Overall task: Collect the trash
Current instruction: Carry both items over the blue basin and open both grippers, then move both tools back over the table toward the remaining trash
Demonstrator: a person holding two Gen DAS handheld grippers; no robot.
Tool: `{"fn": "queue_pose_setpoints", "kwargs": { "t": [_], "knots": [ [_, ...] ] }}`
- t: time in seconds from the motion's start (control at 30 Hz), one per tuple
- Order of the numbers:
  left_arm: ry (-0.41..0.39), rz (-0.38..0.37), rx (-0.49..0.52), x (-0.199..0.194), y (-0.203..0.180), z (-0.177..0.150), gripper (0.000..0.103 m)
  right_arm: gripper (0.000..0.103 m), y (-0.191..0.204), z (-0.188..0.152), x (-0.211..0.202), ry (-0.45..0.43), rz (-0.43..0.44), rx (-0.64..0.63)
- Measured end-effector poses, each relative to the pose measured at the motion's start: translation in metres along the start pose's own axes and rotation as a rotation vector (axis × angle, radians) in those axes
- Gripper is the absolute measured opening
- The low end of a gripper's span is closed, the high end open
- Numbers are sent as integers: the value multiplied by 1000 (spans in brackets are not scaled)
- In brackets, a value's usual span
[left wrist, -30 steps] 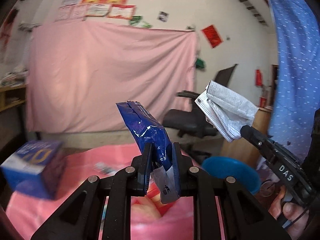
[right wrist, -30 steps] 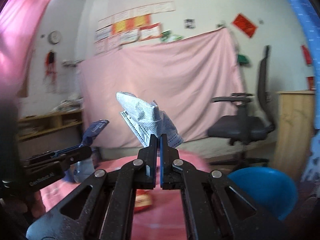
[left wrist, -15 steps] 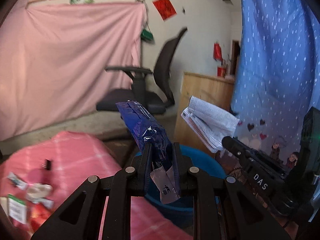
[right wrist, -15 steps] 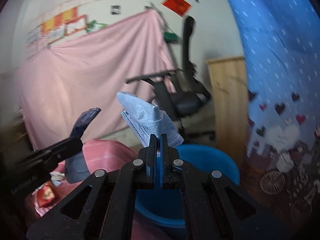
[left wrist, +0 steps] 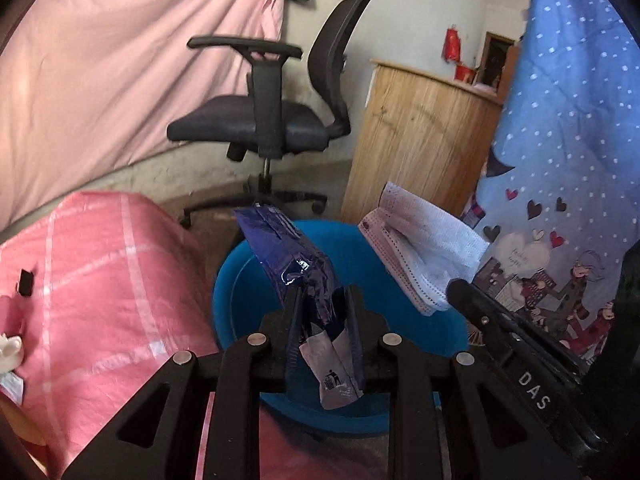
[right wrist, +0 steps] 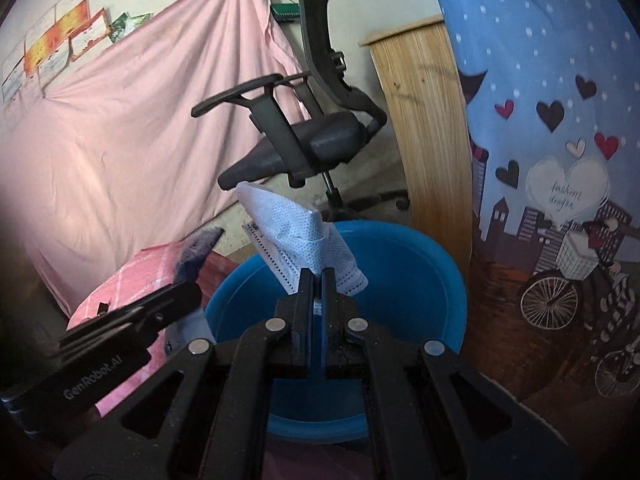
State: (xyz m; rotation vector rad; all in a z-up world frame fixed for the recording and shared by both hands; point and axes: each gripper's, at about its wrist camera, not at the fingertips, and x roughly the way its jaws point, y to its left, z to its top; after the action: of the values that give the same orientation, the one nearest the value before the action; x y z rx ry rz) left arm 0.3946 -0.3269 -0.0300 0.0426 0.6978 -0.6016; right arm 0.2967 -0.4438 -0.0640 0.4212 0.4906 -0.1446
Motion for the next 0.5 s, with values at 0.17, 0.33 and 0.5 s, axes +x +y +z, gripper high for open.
{"fn": "queue_pose_setpoints", "kwargs": {
  "t": [0.17, 0.33, 0.5],
  "knots": [
    [14, 18, -28, 0, 3, -1, 38, 31, -9, -4, 2, 22, 11, 32],
    [-26, 32, -41, -12, 4, -1, 40, 32, -9, -1, -3, -2, 16, 38],
    [-102, 65, -58, -37, 5, -3, 50, 32, -2, 1, -21, -71, 27, 8]
  ]
}}
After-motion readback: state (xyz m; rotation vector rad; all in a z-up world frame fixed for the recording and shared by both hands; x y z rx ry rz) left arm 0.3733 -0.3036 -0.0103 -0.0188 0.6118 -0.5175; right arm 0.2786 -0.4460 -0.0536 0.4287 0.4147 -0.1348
